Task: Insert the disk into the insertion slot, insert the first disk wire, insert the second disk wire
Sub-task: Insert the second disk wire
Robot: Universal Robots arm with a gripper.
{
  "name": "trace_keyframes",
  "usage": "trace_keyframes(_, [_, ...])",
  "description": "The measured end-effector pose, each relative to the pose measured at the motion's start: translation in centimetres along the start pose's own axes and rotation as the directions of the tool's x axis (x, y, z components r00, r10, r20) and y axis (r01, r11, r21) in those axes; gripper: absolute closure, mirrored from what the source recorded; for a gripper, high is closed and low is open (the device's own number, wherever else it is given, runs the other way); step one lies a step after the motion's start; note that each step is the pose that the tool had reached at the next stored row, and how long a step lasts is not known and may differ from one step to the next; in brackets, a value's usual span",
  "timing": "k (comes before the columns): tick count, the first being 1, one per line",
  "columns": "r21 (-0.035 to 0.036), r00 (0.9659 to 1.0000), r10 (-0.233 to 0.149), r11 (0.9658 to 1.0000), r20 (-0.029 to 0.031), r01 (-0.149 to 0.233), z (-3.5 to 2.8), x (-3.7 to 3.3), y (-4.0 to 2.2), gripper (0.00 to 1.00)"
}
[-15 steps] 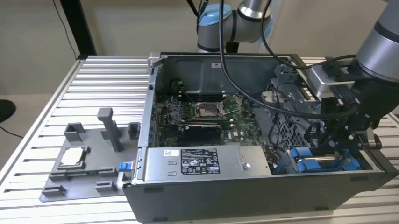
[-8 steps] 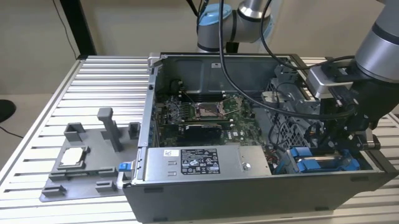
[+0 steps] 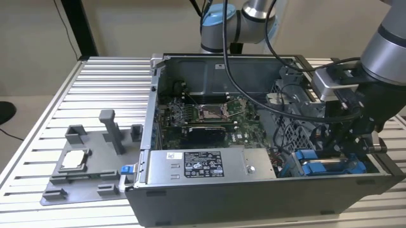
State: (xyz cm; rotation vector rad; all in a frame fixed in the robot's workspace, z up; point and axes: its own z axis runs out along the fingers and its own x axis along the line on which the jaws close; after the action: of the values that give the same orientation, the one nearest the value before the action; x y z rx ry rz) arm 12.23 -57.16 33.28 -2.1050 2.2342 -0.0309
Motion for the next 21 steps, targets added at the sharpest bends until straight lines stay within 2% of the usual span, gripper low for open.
trace_keyframes(1, [0.0,1.0,0.0,1.0,0.0027,0.0,-0.15,-0.02,-0.02,0.0])
trace_keyframes(2, [0.0,1.0,0.0,1.0,0.0025,0.0,-0.52,-0.02,-0.04,0.0])
trace_keyframes(3, [0.0,1.0,0.0,1.0,-0.0003,0.0,-1.11,-0.04,-0.08,0.0])
trace_keyframes(15, [-0.0007,0.9999,0.016,0.9999,-0.0019,-0.016,-6.47,-0.24,-0.41,0.0])
trace_keyframes(20, [-0.0021,0.9999,0.016,0.9999,-0.0019,-0.016,-6.47,-0.23,-0.42,0.0])
trace_keyframes(21, [-0.0021,0.9999,0.016,0.9999,-0.002,-0.016,-6.48,-0.23,-0.42,1.0])
